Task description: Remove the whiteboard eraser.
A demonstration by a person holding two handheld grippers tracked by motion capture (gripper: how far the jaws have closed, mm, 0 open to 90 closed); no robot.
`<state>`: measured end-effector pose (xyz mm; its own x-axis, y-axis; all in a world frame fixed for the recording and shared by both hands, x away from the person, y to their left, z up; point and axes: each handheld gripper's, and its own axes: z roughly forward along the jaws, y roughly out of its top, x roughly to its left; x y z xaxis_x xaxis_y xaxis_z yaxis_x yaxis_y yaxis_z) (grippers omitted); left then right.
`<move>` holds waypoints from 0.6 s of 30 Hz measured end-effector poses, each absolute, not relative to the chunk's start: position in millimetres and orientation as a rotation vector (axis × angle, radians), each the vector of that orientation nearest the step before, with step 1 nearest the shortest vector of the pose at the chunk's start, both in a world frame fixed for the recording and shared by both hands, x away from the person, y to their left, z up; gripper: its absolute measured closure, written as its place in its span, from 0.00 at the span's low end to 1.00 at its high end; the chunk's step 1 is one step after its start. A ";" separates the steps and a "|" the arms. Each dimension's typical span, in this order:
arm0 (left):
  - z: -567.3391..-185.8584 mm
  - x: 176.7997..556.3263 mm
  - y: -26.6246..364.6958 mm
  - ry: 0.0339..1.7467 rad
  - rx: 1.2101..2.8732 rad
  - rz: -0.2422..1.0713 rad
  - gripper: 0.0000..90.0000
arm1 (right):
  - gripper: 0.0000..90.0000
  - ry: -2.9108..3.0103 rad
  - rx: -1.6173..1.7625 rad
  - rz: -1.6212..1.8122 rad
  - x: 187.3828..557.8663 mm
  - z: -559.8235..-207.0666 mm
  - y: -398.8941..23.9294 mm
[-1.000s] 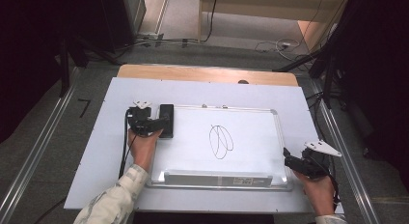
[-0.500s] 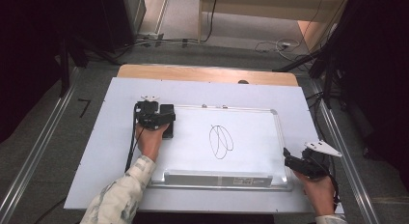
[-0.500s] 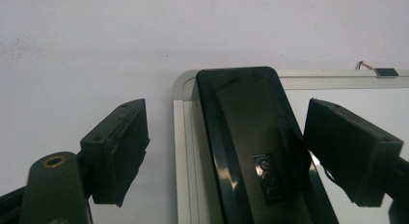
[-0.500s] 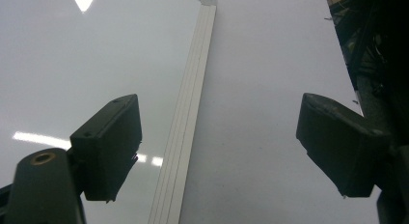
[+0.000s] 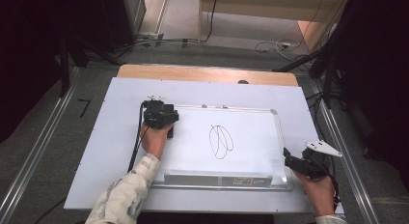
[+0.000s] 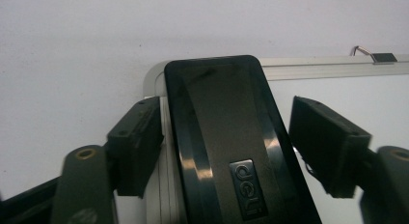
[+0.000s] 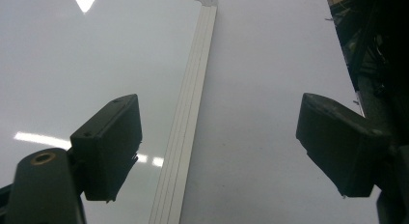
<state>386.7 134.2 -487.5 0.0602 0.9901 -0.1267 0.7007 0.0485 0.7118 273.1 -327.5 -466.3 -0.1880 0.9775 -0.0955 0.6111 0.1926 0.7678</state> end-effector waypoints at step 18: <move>-491.1 387.7 129.7 1.660 1.747 0.571 0.43 | 0.17 1.879 1.477 0.796 273.1 -466.1 -327.2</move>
<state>387.7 129.7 -491.1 0.1019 0.9872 -0.1225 0.7027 0.0157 0.7113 273.1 -327.2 -466.1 -0.1894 0.9769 -0.0990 0.6089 0.1960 0.7687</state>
